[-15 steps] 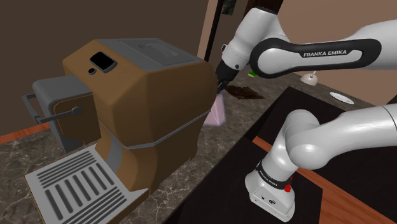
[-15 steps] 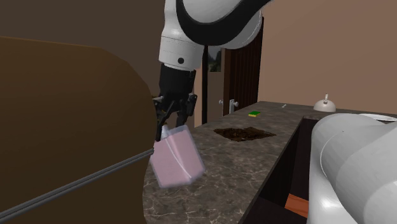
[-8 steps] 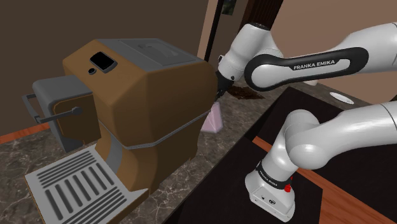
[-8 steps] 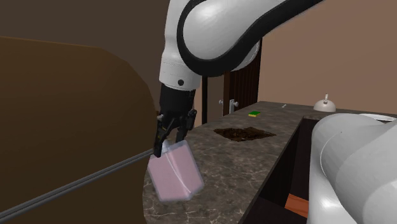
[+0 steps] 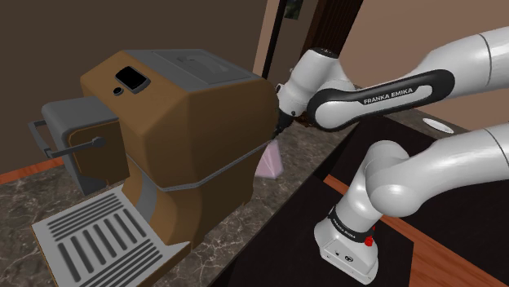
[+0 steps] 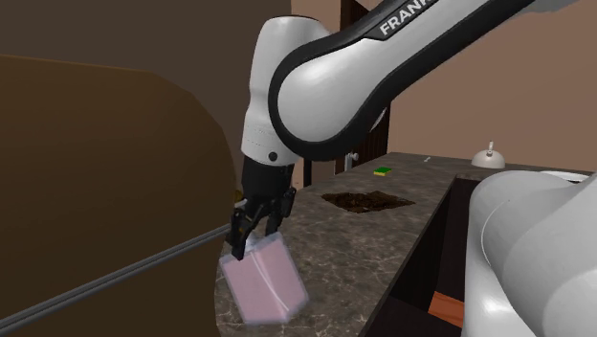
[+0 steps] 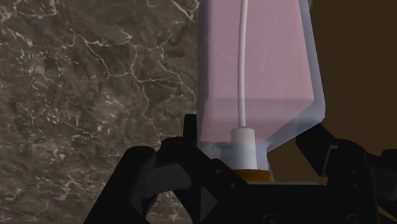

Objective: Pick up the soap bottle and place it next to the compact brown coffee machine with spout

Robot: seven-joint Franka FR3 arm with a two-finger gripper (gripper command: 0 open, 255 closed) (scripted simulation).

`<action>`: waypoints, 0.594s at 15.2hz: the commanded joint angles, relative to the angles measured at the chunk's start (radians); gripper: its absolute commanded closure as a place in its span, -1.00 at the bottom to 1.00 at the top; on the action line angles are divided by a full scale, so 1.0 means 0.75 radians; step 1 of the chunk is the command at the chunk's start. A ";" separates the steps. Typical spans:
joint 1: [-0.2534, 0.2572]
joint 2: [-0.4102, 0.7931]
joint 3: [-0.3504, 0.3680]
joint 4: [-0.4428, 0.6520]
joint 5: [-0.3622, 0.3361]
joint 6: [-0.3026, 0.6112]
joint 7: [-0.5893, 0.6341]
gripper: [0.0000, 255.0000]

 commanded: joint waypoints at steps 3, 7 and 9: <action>-0.007 0.058 -0.003 -0.045 -0.011 0.105 0.008 1.00; -0.015 0.134 -0.005 -0.082 -0.024 0.217 0.015 1.00; -0.022 0.189 -0.005 -0.102 -0.033 0.292 0.021 1.00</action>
